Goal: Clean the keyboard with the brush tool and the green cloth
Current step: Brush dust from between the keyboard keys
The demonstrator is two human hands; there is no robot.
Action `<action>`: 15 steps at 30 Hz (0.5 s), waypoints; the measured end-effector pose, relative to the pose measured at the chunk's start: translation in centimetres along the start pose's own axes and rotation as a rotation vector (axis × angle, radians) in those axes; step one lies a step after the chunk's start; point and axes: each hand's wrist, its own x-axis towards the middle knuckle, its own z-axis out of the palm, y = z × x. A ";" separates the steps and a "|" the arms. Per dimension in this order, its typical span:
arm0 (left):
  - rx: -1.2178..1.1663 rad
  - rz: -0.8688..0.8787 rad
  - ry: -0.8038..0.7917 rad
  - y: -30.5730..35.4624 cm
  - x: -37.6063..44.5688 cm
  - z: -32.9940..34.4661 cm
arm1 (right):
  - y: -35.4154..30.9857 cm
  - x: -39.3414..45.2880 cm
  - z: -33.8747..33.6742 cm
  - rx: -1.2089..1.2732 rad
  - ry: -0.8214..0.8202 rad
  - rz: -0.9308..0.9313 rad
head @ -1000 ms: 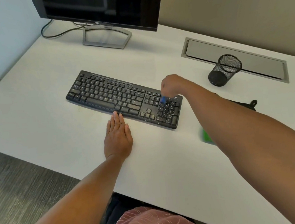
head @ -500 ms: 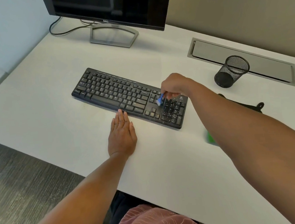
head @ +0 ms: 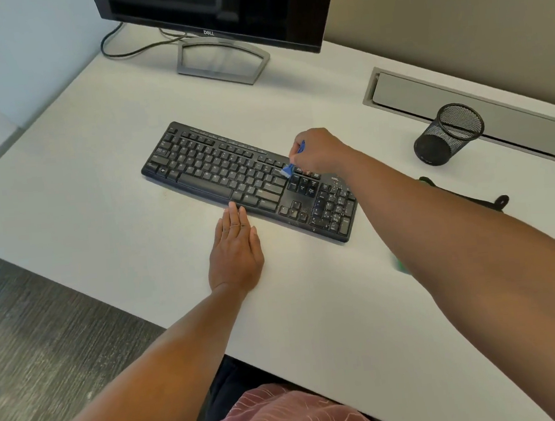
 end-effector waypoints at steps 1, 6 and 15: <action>-0.003 0.004 0.005 0.0 0.0 0.0 | -0.2 0.0 0.1 -0.104 -0.029 -0.004; 0.012 0.016 0.006 0.0 0.1 -0.1 | -1.2 -1.0 -1.3 -0.635 -0.211 0.037; 0.013 0.006 0.010 0.1 0.1 -0.1 | -0.4 -0.6 -0.5 -0.507 -0.145 -0.038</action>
